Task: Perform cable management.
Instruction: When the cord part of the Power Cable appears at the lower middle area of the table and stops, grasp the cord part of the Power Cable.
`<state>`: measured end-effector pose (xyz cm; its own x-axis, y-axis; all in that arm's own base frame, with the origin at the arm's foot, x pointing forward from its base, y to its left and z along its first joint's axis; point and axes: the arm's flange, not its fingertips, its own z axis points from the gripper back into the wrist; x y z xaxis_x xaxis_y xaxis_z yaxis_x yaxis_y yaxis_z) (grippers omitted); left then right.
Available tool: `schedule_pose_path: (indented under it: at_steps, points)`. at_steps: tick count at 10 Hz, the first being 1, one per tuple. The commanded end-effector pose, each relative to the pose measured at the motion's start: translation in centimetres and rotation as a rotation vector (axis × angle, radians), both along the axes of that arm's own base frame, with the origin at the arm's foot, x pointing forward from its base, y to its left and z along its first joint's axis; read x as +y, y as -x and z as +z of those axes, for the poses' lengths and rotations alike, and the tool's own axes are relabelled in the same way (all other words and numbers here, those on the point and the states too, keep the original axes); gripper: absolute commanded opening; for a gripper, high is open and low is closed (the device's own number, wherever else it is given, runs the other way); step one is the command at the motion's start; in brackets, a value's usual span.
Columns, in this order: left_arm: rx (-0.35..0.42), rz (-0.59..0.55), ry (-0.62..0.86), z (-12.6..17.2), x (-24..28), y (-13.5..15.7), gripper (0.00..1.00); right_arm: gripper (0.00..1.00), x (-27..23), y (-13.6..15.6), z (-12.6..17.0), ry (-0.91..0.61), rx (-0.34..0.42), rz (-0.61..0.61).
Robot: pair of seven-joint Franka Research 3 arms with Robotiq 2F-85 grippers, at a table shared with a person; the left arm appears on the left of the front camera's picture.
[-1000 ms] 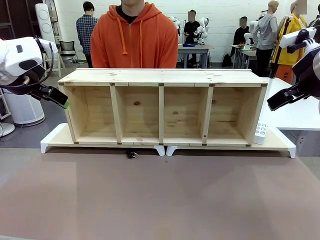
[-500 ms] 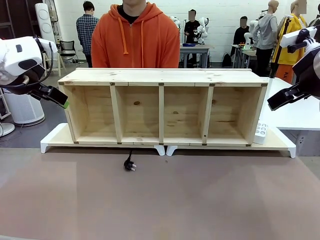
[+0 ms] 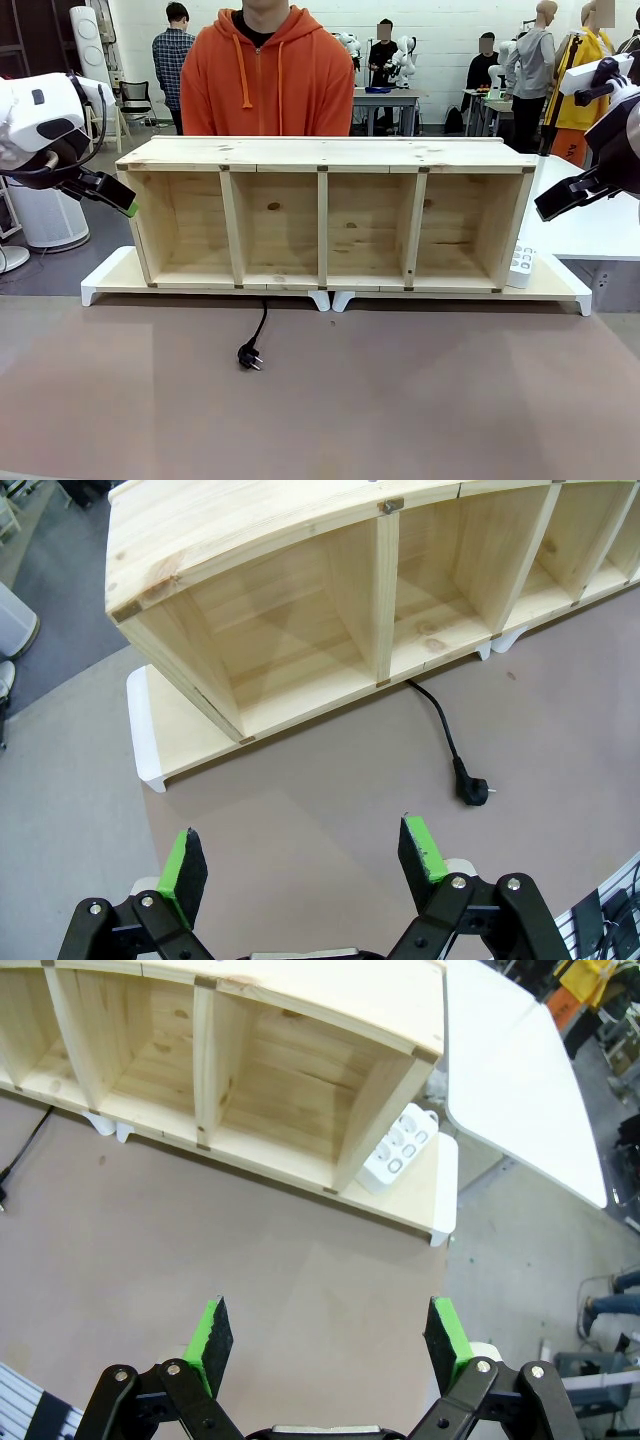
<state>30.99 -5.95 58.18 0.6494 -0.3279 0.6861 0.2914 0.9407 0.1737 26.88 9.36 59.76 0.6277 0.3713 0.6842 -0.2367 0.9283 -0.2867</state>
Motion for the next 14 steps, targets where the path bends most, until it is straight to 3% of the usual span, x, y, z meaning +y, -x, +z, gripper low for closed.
schedule_pose_path:
  at_steps: [1,12,14]
  points:
    - [-0.011,0.008,0.004,0.1,0.2,-0.1,1.0,1.0,0.0,0.0,0.0,0.004,-0.001,0.002]
    - [-0.011,0.008,0.004,0.1,0.2,-0.1,1.0,1.0,0.0,0.0,0.0,0.0,0.0,0.0]
    - [-0.011,0.008,0.004,0.1,0.2,-0.1,1.0,1.0,4.1,-2.8,0.9,0.029,0.029,0.125]
